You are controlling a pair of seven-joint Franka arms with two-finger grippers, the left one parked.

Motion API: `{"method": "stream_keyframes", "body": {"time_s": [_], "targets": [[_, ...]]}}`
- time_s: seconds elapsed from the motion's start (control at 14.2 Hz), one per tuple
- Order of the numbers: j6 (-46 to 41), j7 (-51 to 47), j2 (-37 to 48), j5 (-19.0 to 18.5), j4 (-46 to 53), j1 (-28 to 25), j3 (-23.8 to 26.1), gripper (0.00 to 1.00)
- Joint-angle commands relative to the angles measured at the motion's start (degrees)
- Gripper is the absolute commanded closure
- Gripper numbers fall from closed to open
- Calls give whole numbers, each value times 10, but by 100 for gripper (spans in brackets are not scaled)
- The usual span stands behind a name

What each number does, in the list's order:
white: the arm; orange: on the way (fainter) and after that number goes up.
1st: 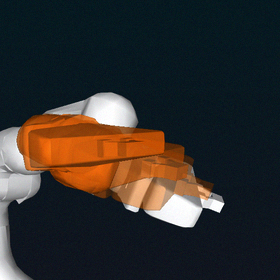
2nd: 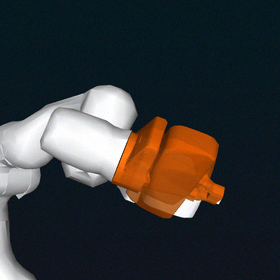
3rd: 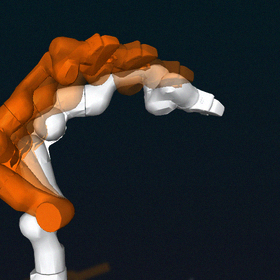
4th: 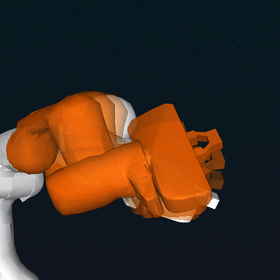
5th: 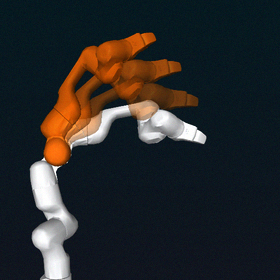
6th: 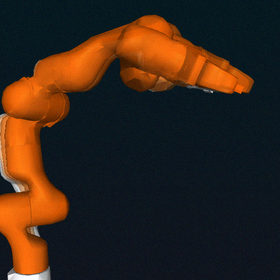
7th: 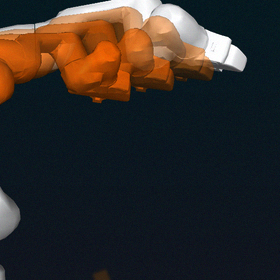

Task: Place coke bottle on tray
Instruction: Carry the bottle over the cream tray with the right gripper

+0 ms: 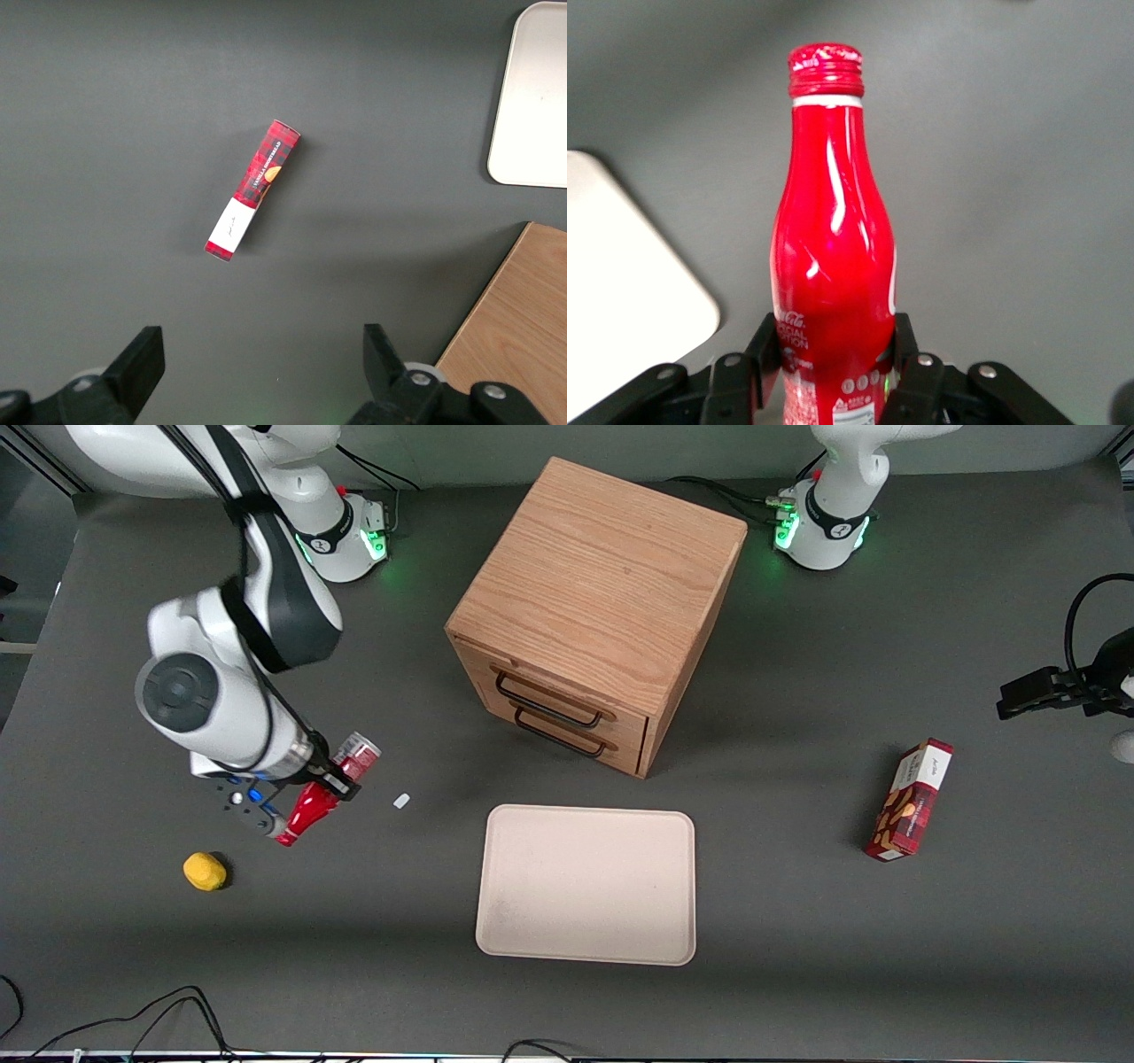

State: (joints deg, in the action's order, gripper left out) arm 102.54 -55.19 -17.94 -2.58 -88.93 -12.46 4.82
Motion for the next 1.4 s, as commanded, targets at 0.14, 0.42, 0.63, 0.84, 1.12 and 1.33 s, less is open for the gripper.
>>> {"method": "stream_keyframes", "body": {"time_s": [0.14, 0.42, 0.63, 0.84, 1.12, 1.33], "targets": [[-140, 72, -94, 25, 223, -11, 2, 100], [-134, 189, -210, 35, 333, -48, 15, 100], [-65, 235, -258, 36, 343, -78, 19, 100], [22, 247, -319, 36, 347, -102, 18, 100], [98, 245, -371, 35, 348, -107, 12, 100], [149, 235, -405, 33, 348, -108, 11, 100]]}}
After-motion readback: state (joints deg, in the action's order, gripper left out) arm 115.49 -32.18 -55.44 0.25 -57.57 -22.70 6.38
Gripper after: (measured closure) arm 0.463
